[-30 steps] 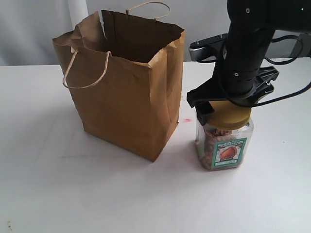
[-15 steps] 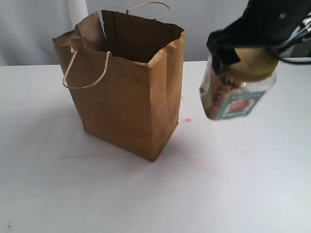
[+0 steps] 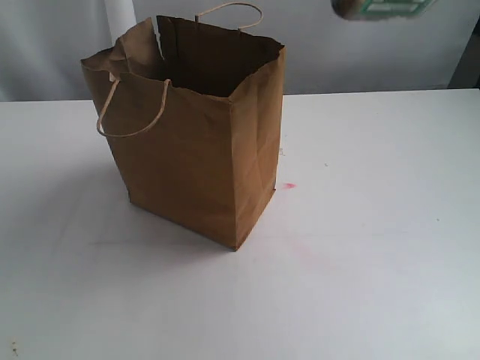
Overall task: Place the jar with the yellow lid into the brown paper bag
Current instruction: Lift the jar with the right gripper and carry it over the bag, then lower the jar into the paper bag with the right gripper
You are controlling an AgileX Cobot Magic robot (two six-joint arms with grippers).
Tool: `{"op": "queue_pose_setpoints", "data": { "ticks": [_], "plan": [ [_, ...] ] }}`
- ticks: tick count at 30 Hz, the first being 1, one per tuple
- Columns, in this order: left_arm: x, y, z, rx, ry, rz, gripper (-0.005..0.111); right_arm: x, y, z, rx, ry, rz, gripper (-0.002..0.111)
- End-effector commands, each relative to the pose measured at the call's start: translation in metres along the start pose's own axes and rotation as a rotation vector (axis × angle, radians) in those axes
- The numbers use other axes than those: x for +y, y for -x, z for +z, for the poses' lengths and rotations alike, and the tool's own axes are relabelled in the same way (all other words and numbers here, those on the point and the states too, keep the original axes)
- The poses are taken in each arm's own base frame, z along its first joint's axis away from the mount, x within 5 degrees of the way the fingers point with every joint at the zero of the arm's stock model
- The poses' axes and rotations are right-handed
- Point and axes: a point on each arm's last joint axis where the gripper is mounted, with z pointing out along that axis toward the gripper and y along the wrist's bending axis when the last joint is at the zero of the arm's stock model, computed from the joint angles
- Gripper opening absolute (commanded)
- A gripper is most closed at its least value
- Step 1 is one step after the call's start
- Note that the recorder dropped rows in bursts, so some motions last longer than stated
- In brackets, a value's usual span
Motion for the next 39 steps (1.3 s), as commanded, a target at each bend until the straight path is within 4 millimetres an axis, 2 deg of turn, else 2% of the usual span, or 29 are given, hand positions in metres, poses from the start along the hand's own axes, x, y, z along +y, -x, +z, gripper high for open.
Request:
{"op": "queue_pose_setpoints", "data": {
  "ticks": [1,7,10,15,17,22,27,34,39],
  "plan": [
    [0.0,0.001,0.0,-0.009,-0.006,-0.007,0.001,0.006,0.009,-0.017,-0.086,0.081,-0.051,0.0],
    [0.0,0.001,0.0,-0.009,-0.006,-0.007,0.001,0.025,0.026,-0.01,-0.246,0.266,-0.06,0.0],
    [0.0,0.001,0.0,-0.009,-0.006,-0.007,0.001,0.031,0.035,0.003,-0.305,0.315,-0.052,0.0],
    [0.0,0.001,0.0,-0.009,-0.006,-0.007,0.001,0.054,0.04,0.061,-0.303,0.448,-0.153,0.0],
    [0.0,0.001,0.0,-0.009,-0.006,-0.007,0.001,0.06,0.04,0.076,-0.303,0.487,-0.182,0.0],
    [0.0,0.001,0.0,-0.009,-0.006,-0.007,0.001,0.066,0.034,0.11,-0.252,0.491,-0.264,0.0],
    [0.0,0.001,0.0,-0.009,-0.006,-0.007,0.001,0.074,0.019,0.147,-0.134,0.532,-0.348,0.0],
    [0.0,0.001,0.0,-0.009,-0.006,-0.007,0.001,0.078,0.007,0.17,-0.056,0.555,-0.371,0.0],
    [0.0,0.001,0.0,-0.009,-0.006,-0.007,0.001,0.082,-0.004,0.197,0.011,0.569,-0.363,0.0]
  ]
}}
